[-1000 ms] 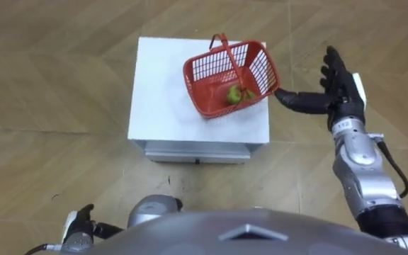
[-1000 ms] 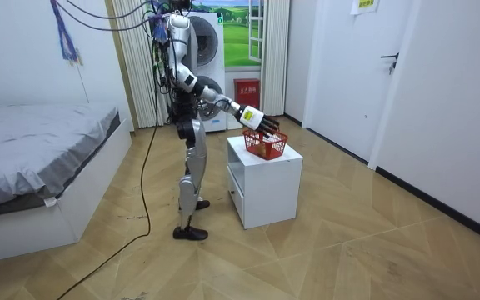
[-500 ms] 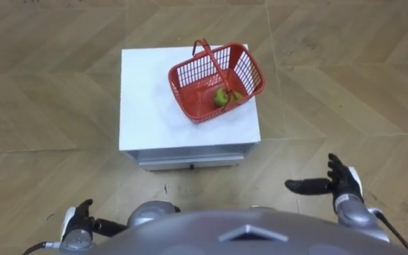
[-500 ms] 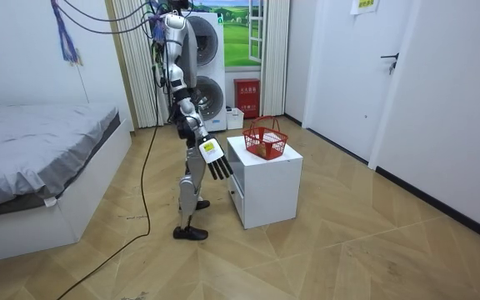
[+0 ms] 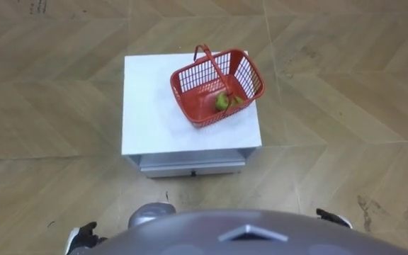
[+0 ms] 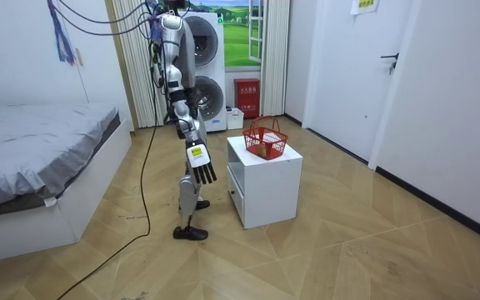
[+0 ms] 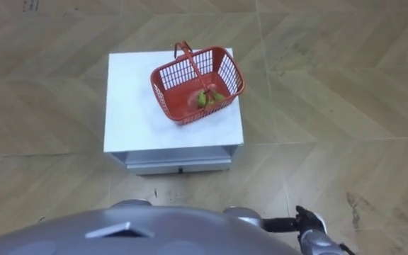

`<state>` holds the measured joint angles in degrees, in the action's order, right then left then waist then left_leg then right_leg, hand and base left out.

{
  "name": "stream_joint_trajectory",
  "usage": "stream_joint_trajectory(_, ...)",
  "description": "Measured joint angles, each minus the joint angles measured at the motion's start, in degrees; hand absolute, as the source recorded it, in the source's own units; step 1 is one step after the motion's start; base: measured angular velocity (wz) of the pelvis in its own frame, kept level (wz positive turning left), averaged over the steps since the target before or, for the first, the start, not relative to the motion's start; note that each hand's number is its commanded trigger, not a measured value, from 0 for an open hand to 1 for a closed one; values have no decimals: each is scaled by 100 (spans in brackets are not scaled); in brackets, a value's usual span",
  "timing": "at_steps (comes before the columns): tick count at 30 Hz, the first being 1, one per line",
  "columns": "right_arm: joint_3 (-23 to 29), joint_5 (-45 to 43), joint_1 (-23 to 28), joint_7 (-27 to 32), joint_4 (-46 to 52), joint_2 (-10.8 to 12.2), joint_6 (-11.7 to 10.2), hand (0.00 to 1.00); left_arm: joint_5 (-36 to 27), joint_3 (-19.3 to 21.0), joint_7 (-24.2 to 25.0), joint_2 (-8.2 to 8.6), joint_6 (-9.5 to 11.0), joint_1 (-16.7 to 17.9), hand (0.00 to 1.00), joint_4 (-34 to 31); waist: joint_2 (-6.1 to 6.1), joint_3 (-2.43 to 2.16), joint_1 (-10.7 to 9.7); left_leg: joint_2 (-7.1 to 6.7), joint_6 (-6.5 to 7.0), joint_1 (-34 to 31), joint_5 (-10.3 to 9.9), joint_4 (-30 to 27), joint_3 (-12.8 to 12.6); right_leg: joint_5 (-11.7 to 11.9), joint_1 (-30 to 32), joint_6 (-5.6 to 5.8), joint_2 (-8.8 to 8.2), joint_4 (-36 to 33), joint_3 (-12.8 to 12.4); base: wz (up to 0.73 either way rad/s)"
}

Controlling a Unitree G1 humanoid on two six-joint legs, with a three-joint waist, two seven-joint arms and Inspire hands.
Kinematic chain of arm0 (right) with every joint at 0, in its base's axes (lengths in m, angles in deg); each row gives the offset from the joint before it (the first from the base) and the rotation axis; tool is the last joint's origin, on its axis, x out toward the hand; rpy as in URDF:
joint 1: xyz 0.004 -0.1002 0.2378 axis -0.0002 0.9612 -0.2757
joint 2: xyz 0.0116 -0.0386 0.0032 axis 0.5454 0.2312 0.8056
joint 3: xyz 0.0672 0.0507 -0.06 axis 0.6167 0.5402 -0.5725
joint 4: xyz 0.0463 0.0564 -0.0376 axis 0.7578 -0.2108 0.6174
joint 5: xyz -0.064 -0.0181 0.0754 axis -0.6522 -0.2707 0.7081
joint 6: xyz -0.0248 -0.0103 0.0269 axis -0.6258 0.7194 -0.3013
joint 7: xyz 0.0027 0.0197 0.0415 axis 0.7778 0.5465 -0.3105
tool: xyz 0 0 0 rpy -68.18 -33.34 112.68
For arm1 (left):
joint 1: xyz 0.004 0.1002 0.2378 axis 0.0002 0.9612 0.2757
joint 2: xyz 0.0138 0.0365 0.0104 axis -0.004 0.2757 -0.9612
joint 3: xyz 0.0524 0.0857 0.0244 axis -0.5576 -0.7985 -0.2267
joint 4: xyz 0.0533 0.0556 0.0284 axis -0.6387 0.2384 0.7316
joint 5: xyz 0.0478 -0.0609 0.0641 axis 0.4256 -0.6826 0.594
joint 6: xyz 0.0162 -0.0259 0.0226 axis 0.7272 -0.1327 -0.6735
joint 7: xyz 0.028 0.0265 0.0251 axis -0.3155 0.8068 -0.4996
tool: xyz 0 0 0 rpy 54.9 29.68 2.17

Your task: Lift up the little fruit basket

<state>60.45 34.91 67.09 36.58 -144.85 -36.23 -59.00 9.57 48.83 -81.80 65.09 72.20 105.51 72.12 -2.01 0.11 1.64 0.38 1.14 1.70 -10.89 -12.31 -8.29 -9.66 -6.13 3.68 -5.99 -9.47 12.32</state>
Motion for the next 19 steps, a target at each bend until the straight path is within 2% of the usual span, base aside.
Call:
stream_joint_trajectory(3,9,-366,-58,-63,-43,-2,234,0,0,-7,7,-1,-106,-16,0,0,27,-6,-20,-15,0,-1,0,-25,54,-35,-21,-1,-12,-17,48,5)
stream_joint_trajectory(4,29,-547,-82,-85,-82,-2,325,0,0,-7,14,6,-138,-28,0,0,-2,12,-14,-15,-3,16,-2,-17,51,-51,-23,-6,-11,-23,36,6)
stream_joint_trajectory(5,29,-642,-94,-95,-89,-2,362,0,0,-9,14,9,-147,-29,0,0,38,-6,-9,-15,-4,24,-2,-15,51,-56,-28,-8,-10,-25,34,0)
stream_joint_trajectory(7,27,-897,-111,-126,-95,-3,471,0,-2,-9,21,33,-163,-23,0,29,40,11,5,-16,-17,102,-9,29,50,-82,-89,-9,-7,-19,31,0)
stream_joint_trajectory(13,25,-1201,-174,-260,-119,-3,592,0,-2,-8,248,91,-246,-5,0,30,7,-2,22,-14,-59,187,-33,78,57,-174,-129,-21,0,-31,41,0)
stream_joint_trajectory(17,8,-1320,-246,-326,-123,10,809,0,-4,-12,477,111,-337,-8,0,39,-34,-6,24,-14,-70,187,-57,81,95,-184,-144,-9,5,-31,64,1)
stream_joint_trajectory(19,-27,-1328,-263,-363,-122,10,843,0,-4,-16,533,111,-372,-30,0,69,-48,-2,24,-12,-69,192,-76,77,107,-185,-155,-9,7,-31,75,0)
